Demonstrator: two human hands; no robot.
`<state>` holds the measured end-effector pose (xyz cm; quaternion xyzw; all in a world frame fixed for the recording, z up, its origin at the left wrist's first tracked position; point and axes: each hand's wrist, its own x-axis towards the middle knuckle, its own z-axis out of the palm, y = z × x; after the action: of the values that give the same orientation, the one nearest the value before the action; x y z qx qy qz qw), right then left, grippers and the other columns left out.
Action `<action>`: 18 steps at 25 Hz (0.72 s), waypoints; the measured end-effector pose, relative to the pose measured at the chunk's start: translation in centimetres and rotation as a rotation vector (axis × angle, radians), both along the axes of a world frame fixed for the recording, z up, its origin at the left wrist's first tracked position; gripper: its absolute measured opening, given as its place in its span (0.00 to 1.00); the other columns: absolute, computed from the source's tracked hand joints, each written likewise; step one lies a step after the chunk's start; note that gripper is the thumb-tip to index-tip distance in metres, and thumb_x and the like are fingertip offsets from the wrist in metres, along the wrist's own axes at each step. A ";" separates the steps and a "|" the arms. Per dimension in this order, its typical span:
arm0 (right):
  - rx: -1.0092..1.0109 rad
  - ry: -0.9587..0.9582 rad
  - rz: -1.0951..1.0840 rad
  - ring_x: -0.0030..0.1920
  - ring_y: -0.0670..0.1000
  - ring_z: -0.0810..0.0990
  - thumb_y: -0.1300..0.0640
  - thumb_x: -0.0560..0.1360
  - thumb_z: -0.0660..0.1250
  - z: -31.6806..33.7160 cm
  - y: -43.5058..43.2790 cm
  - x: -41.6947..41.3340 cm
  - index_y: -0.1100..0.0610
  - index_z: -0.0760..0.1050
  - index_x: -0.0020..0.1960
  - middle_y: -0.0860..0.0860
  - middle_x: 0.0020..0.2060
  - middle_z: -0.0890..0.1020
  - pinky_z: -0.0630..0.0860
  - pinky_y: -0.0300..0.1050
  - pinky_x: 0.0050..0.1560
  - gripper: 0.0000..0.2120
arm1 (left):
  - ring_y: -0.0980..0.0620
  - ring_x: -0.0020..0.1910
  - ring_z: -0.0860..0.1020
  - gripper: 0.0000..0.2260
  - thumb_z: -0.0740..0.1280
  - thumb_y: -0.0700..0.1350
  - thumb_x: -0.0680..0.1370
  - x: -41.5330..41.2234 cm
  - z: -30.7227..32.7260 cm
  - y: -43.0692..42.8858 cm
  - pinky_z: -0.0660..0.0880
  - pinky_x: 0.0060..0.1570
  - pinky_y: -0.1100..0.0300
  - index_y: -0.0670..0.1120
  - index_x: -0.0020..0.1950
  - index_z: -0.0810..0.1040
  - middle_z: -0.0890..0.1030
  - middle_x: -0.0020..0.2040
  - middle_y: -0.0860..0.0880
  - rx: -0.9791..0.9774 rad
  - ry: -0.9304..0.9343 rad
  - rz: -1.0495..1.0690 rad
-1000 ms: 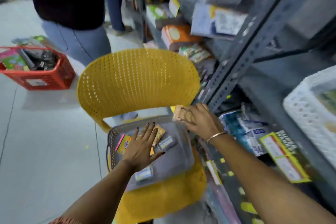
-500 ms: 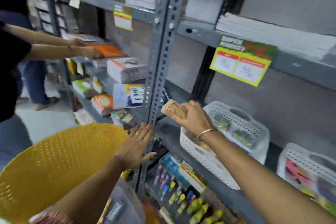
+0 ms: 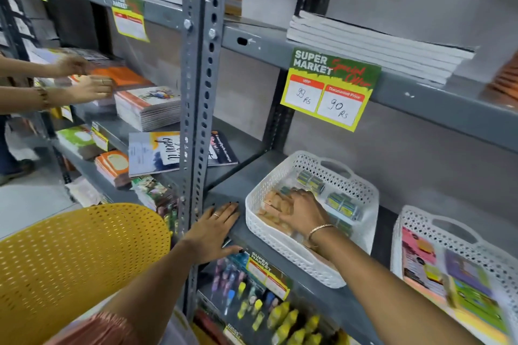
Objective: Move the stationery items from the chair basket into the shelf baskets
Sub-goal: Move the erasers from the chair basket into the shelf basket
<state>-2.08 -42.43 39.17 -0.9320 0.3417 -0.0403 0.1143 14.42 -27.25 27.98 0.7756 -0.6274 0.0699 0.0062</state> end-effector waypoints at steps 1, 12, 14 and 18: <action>0.021 0.011 -0.017 0.60 0.58 0.74 0.33 0.67 0.65 -0.6 0.0 0.1 0.59 0.72 0.60 0.59 0.59 0.78 0.73 0.48 0.59 0.34 | 0.48 0.75 0.45 0.50 0.31 0.75 0.65 0.1 -0.2 -0.1 0.43 0.72 0.48 0.43 0.77 0.46 0.47 0.77 0.45 0.012 0.001 0.003; 0.050 0.121 0.076 0.67 0.59 0.68 0.45 0.68 0.71 -2.2 -0.8 1.1 0.53 0.58 0.71 0.58 0.68 0.68 0.71 0.54 0.65 0.37 | 0.48 0.74 0.53 0.45 0.30 0.71 0.70 0.0 -1.6 -0.6 0.45 0.71 0.44 0.43 0.76 0.55 0.57 0.76 0.45 -0.077 0.060 0.050; 0.019 0.144 0.101 0.67 0.59 0.68 0.50 0.68 0.72 -2.4 -1.0 1.0 0.51 0.57 0.71 0.58 0.68 0.67 0.71 0.54 0.65 0.37 | 0.47 0.74 0.56 0.43 0.33 0.70 0.72 -0.1 -1.7 -0.6 0.47 0.71 0.43 0.43 0.75 0.58 0.60 0.75 0.44 -0.073 0.074 0.061; 0.027 0.117 0.121 0.66 0.60 0.68 0.55 0.68 0.72 -2.5 -1.2 0.6 0.53 0.58 0.71 0.59 0.67 0.69 0.70 0.53 0.65 0.36 | 0.46 0.72 0.59 0.41 0.36 0.69 0.74 -0.1 -1.8 -0.6 0.52 0.70 0.41 0.42 0.73 0.62 0.63 0.73 0.44 -0.063 0.097 0.066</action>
<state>-1.43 -43.61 36.70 -0.9501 0.2913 0.0257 0.1090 14.34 -27.81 26.15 0.7976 -0.5980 0.0520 0.0587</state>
